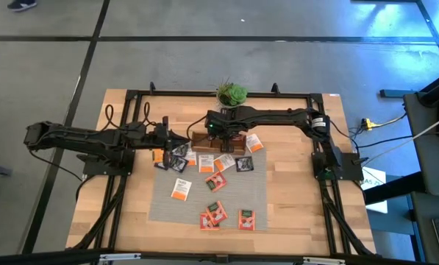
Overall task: Pick & Place Tea
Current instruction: Put the dark blue tea bag into the middle section of the wooden organizer
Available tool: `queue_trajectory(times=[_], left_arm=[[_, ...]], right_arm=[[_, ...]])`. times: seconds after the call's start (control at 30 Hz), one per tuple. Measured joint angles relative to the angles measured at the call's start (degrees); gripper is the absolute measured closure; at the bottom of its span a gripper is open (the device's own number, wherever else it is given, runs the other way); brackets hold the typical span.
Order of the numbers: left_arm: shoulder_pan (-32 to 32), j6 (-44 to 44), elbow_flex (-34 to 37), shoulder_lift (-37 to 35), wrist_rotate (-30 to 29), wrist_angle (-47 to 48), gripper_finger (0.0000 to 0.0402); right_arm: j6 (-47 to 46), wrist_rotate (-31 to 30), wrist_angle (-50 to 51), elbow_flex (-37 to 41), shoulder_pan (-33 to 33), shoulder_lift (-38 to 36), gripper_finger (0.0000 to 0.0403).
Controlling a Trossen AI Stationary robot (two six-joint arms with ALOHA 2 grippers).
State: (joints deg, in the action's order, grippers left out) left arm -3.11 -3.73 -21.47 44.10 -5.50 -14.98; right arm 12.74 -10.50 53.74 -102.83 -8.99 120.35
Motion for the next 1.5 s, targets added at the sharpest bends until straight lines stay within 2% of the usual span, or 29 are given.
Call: queue_trajectory(times=[0.47,0.87,1.0,1.17,1.3,1.5], left_arm=[[0.0,0.0,0.0,0.0,0.0,0.2,0.0397],[0.0,0.0,0.0,0.0,0.0,0.2,0.0396],[0.0,0.0,0.0,0.0,0.0,0.2,0.0398],[0.0,0.0,0.0,0.0,0.2,0.1,0.0396],[0.0,1.7,0.0,0.4,2.2,-0.2,0.0399],[1.1,1.9,0.0,4.8,2.1,-1.8,0.0399]], right_arm=[[0.9,-0.2,-0.3,0.0,0.0,2.3,0.0393],[1.0,-0.5,-0.5,-0.3,-0.2,1.8,0.0296],[-2.6,-0.6,2.0,-0.3,-0.2,-1.2,0.0286],[-9.8,-0.9,6.3,0.4,1.4,-8.9,0.0284],[-15.5,-0.5,2.4,7.9,5.7,-17.2,0.0284],[-29.3,-0.4,-12.4,28.4,12.3,-29.9,0.0284]])
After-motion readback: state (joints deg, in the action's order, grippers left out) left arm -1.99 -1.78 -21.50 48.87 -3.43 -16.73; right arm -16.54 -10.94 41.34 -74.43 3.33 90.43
